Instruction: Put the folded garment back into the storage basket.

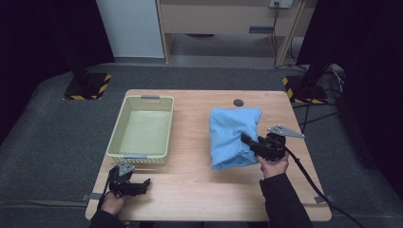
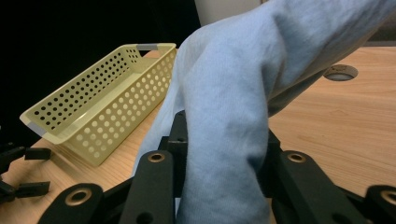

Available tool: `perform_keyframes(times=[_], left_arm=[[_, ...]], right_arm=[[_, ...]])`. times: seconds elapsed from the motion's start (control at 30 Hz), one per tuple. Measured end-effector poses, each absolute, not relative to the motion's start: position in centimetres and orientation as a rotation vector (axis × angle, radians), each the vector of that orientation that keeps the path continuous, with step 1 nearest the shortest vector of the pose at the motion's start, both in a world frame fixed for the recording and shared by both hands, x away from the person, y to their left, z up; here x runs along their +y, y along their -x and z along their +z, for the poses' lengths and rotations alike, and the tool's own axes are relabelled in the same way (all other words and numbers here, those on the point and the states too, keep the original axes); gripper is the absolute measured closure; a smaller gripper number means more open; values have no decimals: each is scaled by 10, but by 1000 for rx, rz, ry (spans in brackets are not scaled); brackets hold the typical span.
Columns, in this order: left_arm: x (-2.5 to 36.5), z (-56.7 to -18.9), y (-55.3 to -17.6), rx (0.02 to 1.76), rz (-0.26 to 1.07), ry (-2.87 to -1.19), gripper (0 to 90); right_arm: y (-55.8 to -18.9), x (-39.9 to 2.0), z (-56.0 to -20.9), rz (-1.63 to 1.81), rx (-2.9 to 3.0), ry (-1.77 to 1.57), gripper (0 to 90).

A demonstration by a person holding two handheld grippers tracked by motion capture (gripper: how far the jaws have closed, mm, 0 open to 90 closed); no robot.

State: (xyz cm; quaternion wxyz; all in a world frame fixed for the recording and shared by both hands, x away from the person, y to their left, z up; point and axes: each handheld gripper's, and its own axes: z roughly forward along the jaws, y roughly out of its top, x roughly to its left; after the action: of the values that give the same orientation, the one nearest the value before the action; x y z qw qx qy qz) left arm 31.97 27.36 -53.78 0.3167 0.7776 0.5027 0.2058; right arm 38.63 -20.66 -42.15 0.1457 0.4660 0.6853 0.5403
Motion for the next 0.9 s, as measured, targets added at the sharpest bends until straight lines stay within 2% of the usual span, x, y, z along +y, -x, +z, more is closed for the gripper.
perform_keyframes(times=[0.9], left_arm=[[274,-538,-320,1323,542,-2047,0]], right_arm=[[-390,-184,-382,1564,1947,-1259,683]])
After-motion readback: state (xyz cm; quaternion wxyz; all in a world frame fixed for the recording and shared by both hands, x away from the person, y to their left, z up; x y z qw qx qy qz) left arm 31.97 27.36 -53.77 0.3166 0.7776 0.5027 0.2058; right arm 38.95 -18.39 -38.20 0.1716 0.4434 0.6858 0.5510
